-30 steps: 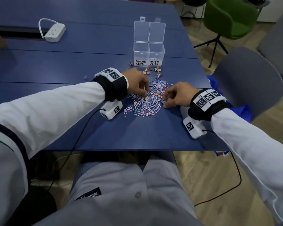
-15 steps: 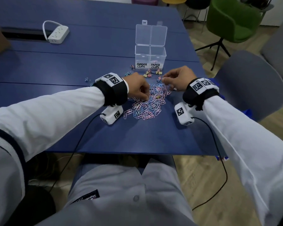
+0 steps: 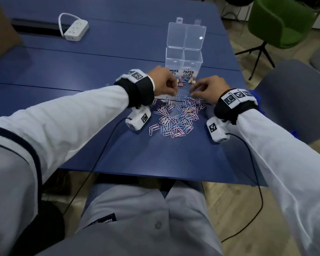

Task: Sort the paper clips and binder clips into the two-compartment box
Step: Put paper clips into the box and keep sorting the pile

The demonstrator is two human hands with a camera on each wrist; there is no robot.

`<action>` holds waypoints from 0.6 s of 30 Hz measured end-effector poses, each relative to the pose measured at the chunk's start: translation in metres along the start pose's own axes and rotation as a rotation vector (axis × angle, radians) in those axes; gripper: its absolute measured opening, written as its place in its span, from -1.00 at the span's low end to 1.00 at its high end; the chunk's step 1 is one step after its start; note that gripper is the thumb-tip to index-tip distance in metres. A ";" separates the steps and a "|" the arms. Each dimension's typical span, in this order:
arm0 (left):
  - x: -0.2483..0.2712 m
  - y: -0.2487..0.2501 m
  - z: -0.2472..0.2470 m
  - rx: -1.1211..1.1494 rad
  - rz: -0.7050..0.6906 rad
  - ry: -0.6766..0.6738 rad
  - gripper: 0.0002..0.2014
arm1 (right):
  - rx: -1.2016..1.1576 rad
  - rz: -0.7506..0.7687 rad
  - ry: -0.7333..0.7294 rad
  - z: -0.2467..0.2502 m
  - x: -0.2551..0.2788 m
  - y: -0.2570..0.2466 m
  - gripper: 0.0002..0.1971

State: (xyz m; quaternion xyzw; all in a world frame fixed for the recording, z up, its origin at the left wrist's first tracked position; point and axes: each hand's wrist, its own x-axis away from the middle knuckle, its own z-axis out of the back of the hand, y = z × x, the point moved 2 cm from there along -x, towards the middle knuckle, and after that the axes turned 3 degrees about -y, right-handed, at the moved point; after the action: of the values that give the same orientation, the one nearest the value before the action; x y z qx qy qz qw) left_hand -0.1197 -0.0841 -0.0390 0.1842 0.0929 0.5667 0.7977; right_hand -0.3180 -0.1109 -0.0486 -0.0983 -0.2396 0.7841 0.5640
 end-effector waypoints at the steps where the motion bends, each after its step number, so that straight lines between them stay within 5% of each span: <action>1: -0.004 -0.001 0.001 -0.011 0.022 0.027 -0.87 | 0.025 0.007 -0.055 0.001 0.009 0.001 -0.79; 7: -0.014 0.017 -0.012 -0.157 -0.049 0.047 -0.71 | 0.073 0.048 -0.145 -0.009 0.037 0.000 -0.73; 11: -0.007 0.030 -0.018 -0.241 -0.150 -0.062 -0.78 | 0.066 0.103 -0.102 -0.010 0.043 -0.010 -0.77; 18: -0.003 0.031 -0.024 -0.187 -0.260 -0.092 -0.77 | 0.063 0.094 -0.230 -0.001 0.058 -0.011 -0.82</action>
State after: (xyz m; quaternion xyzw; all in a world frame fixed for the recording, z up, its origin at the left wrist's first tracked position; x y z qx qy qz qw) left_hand -0.1559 -0.0733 -0.0489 0.1216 0.0263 0.4558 0.8813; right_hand -0.3284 -0.0535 -0.0371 -0.0009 -0.2731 0.8230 0.4980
